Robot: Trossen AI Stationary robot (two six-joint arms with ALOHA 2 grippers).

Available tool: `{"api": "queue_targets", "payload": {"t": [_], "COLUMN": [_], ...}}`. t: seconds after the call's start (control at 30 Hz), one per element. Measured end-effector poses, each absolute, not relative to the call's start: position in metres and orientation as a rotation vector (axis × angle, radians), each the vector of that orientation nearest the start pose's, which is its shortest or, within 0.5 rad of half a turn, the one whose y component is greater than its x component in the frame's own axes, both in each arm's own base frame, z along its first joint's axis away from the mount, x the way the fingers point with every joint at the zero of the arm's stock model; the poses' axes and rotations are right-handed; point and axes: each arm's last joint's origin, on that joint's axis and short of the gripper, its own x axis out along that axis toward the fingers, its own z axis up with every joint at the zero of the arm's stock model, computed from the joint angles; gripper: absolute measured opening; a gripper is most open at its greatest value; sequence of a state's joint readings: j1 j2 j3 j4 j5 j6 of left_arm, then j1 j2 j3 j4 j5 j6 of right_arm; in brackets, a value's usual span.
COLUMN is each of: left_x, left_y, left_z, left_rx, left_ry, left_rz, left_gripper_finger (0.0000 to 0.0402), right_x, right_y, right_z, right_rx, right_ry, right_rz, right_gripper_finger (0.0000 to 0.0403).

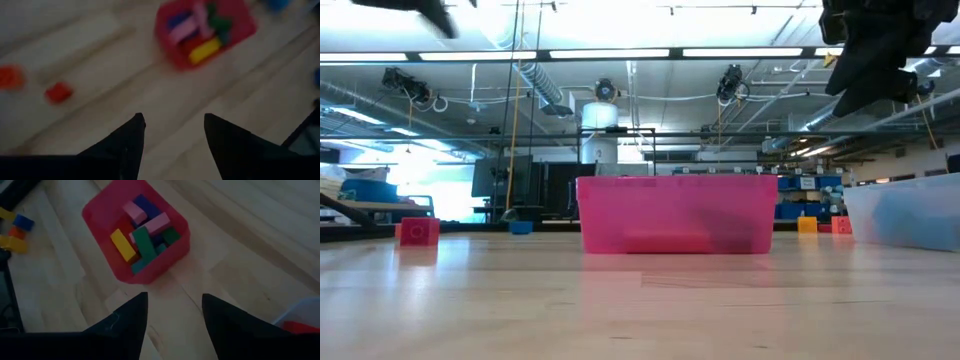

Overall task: Sort blocks by size
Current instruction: Put the yellow block into the red bin

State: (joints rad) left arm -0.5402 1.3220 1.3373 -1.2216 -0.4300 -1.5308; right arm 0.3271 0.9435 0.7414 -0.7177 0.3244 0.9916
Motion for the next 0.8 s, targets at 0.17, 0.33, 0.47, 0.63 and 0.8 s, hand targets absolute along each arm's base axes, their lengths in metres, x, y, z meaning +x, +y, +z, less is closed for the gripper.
{"api": "queue_targets", "payload": {"t": [0.17, 0.33, 0.47, 0.63, 0.8], "left_x": [0.194, 0.197, 0.202, 0.206, 0.209], "left_y": [-0.123, -0.13, -0.134, -0.137, -0.142], "left_z": [0.323, 0.314, 0.306, 0.292, 0.278], "left_rx": [-0.811, -0.755, -0.723, -0.642, -0.576], "left_ry": [1.02, 1.064, 1.083, 1.159, 1.287], "left_rz": [0.745, 0.788, 0.815, 0.89, 0.964], "left_gripper_finger": [0.0213, 0.0213, 0.0213, 0.0219, 0.0248], "right_x": [0.169, 0.169, 0.169, 0.169, 0.169], "right_y": [0.047, 0.047, 0.047, 0.047, 0.047], "right_z": [0.251, 0.251, 0.251, 0.251, 0.251], "right_rx": [0.627, 0.627, 0.627, 0.626, 0.627], "right_ry": [0.78, 0.779, 0.779, 0.779, 0.779], "right_rz": [-0.416, -0.415, -0.415, -0.415, -0.414], "right_gripper_finger": [0.0199, 0.0199, 0.0197, 0.0197, 0.0196]}}
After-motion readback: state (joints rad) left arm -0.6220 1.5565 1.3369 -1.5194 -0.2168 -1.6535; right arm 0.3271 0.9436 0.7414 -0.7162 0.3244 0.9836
